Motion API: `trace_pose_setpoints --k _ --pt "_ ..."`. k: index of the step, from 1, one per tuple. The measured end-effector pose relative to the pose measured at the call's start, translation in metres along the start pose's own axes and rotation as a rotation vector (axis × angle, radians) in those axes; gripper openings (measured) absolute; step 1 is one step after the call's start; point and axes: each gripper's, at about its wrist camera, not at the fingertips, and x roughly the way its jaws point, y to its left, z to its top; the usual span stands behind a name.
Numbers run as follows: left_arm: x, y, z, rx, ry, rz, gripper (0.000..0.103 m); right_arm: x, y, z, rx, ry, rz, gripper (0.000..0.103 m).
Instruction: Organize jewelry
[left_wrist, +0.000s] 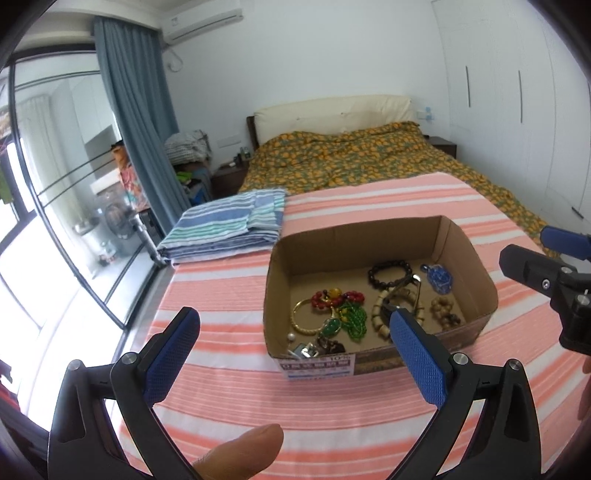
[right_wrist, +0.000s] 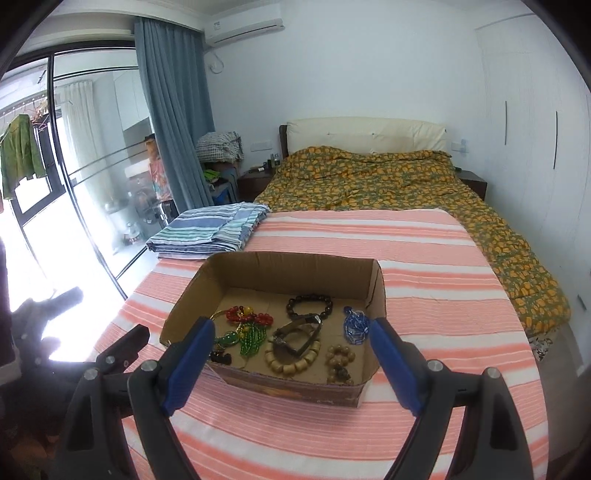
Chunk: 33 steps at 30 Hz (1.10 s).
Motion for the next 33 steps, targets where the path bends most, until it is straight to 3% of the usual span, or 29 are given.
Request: trace_pose_setpoints --k 15,33 --pt "-0.002 0.008 -0.003 -0.056 0.065 -0.043 0.103 -0.005 0.019 -0.009 -0.095 0.025 -0.034 0.088" --pt "-0.019 0.019 0.001 -0.104 0.069 -0.091 0.103 -0.032 0.03 -0.002 -0.105 0.018 -0.077 0.088"
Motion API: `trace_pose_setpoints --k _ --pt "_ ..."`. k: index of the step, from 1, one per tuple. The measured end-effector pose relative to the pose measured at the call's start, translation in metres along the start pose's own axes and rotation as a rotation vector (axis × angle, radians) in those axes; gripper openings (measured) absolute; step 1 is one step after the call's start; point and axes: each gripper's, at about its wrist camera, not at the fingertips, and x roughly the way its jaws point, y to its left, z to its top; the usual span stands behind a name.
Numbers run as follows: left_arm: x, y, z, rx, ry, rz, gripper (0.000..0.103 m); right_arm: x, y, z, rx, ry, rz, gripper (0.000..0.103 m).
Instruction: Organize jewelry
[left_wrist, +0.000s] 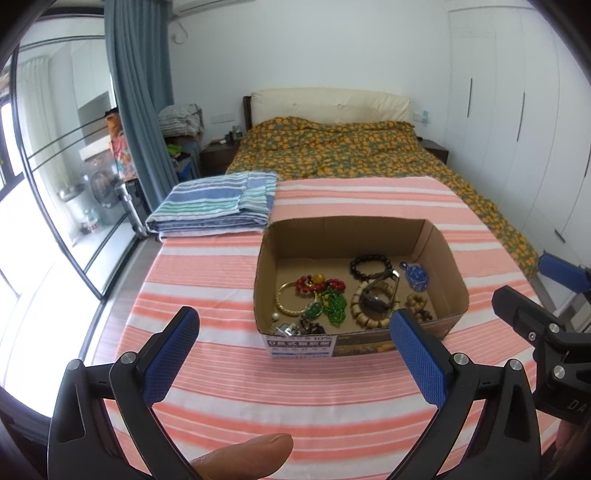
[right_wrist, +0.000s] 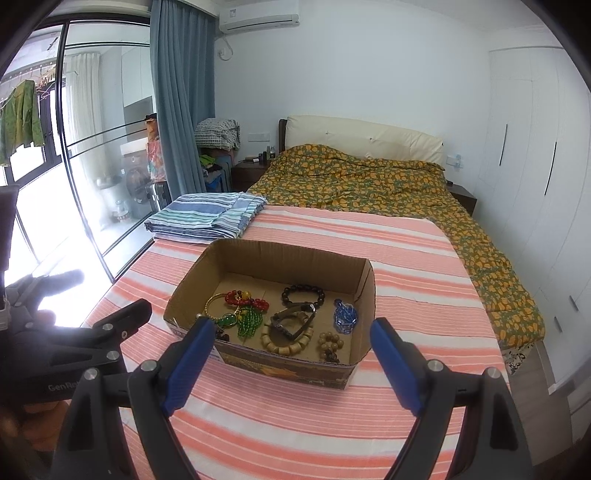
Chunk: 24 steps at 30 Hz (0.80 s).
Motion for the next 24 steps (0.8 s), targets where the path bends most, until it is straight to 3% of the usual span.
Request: trace_pose_setpoints --k 5,24 --pt "-0.0061 -0.0002 0.0013 0.01 -0.016 0.035 0.103 -0.0017 0.0 0.0009 0.001 0.005 -0.001 0.088" --pt "-0.0113 0.0048 0.0032 0.002 -0.012 0.03 0.103 -0.01 0.0044 0.0044 -0.009 0.001 0.005 0.088"
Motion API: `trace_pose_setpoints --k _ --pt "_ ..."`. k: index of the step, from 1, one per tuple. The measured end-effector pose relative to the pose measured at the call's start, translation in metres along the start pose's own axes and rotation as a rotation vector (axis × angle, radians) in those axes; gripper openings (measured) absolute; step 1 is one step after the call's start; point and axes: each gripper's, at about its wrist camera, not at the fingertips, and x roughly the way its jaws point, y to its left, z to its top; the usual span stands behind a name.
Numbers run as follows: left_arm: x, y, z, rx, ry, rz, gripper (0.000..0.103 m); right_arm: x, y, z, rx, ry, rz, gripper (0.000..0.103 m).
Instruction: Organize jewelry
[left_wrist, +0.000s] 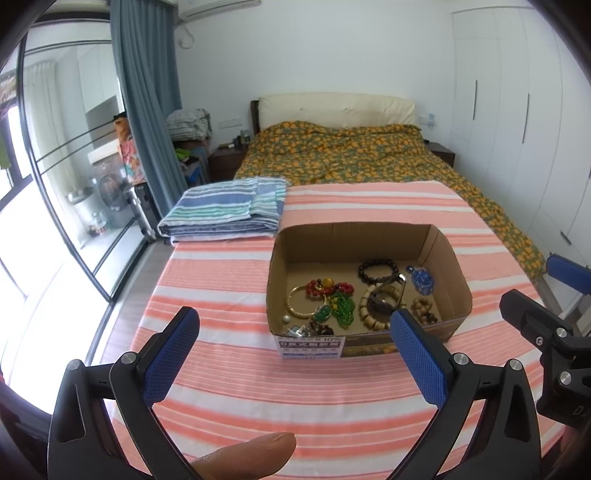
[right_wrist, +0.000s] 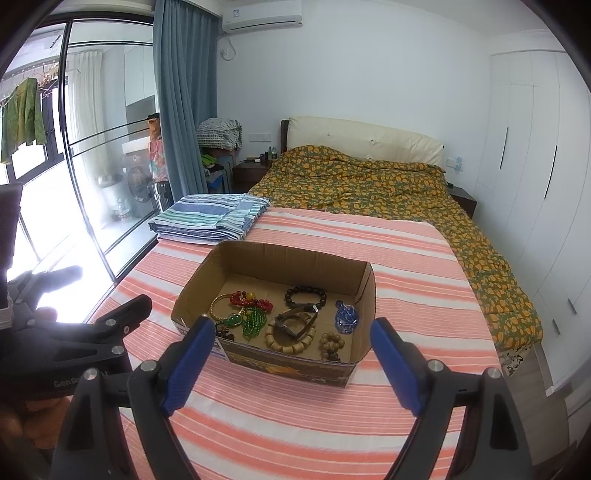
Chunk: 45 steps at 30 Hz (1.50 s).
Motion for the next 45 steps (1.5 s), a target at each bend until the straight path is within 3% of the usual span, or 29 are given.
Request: trace_pose_setpoints --k 45 --pt "0.0067 0.0009 -0.0011 0.003 0.022 0.002 0.103 -0.0006 0.004 0.0005 -0.016 0.014 0.0 0.088"
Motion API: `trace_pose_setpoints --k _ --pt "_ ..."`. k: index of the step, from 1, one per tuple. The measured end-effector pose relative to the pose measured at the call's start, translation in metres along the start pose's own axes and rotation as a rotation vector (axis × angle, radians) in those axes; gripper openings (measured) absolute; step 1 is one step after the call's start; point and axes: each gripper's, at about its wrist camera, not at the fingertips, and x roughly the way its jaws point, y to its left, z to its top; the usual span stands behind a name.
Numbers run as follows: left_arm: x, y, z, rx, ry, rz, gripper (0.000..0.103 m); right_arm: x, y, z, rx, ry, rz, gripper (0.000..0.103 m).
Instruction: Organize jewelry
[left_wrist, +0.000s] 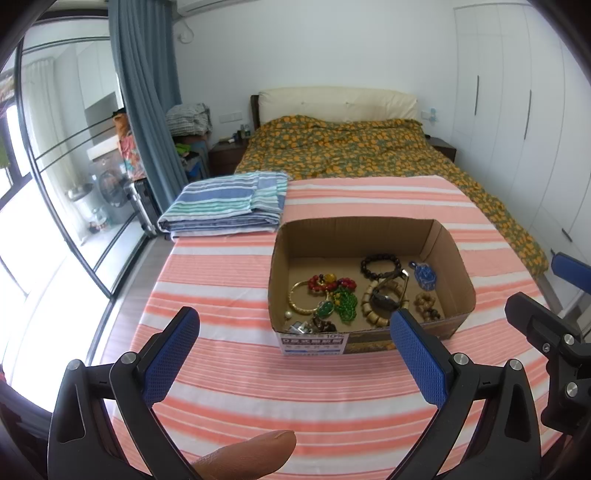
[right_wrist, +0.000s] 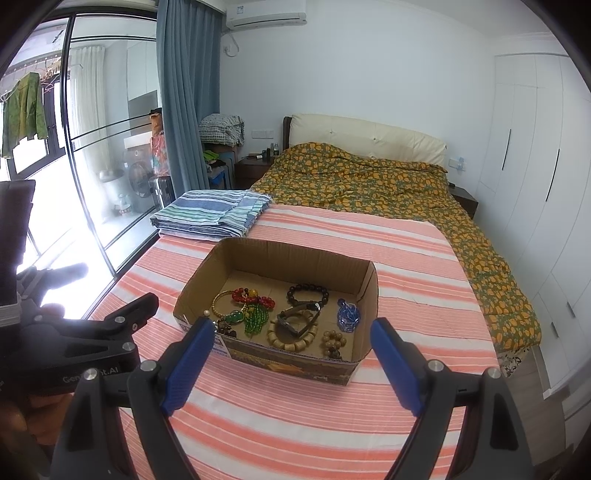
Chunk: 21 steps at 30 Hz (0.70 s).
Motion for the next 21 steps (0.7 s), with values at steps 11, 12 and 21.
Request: trace_pose_setpoints --k 11,12,21 --pt "0.0016 -0.0001 -0.0006 -0.003 0.002 0.005 0.103 0.0004 0.0 -0.0012 -0.002 0.004 -0.001 0.088" --pt "0.0018 0.0 -0.001 -0.003 0.003 0.005 0.103 0.0005 0.0 -0.0016 -0.002 0.004 -0.001 0.088" --pt "0.0083 -0.0007 -0.0046 -0.006 0.013 -0.022 0.103 0.003 -0.0017 -0.0041 0.001 0.016 -0.006 0.088"
